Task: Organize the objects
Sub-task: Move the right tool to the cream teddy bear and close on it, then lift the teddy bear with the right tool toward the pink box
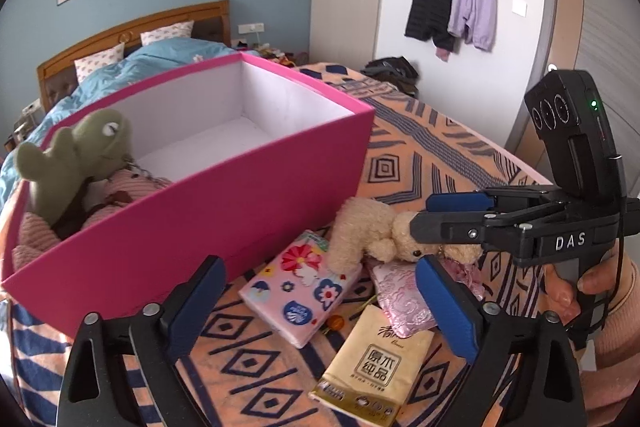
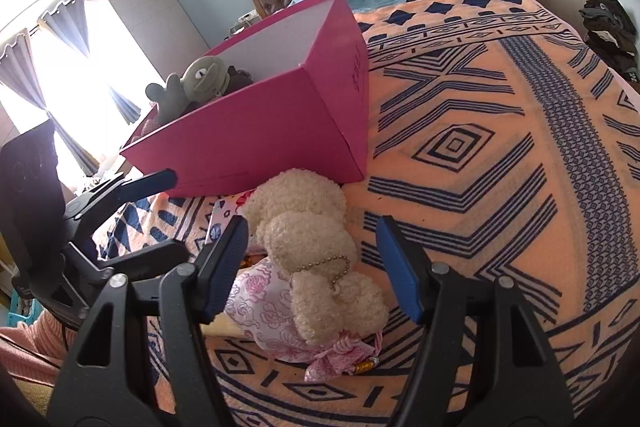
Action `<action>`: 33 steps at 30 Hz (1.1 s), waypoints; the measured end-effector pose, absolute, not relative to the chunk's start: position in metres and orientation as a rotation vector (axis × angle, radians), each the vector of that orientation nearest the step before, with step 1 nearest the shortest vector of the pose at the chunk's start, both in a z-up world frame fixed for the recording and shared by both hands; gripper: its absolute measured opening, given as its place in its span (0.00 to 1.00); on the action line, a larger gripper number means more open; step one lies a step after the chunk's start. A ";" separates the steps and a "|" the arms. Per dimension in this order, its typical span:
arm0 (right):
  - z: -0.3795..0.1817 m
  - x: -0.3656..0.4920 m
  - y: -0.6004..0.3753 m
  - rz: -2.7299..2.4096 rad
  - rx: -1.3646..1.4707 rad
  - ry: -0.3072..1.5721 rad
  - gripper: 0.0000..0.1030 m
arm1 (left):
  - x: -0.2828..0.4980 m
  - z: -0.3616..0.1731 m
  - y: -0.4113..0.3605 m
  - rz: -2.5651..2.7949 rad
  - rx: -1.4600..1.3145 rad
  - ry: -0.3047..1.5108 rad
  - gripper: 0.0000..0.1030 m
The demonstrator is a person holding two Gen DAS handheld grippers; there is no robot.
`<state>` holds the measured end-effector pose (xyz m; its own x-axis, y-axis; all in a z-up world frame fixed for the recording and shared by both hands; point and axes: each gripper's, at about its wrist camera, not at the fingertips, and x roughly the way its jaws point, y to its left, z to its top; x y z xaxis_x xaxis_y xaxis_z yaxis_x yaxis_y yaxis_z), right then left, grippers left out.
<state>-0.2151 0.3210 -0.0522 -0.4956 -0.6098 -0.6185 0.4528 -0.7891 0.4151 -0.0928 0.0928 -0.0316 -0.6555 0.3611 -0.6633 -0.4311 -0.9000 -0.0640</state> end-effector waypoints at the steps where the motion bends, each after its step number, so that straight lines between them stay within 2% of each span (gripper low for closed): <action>1: -0.053 -0.214 0.319 -2.260 1.048 -0.253 0.62 | -0.095 -0.033 0.094 2.504 -0.988 0.140 0.91; 4: -0.057 -0.215 0.314 -2.240 1.059 -0.231 0.57 | -0.098 -0.037 0.097 2.479 -1.009 0.148 0.85; 8: -0.061 -0.215 0.311 -2.229 1.069 -0.217 0.45 | -0.102 -0.043 0.094 2.445 -1.045 0.120 0.79; 26: -0.047 -0.192 0.297 -2.089 1.008 -0.191 0.46 | -0.080 -0.045 0.073 2.382 -1.026 0.084 0.77; 29: -0.048 -0.190 0.292 -2.064 1.010 -0.186 0.46 | -0.081 -0.050 0.068 2.376 -1.053 0.053 0.69; 33: -0.047 -0.191 0.293 -2.054 0.998 -0.208 0.46 | -0.083 -0.052 0.063 2.377 -1.070 0.020 0.69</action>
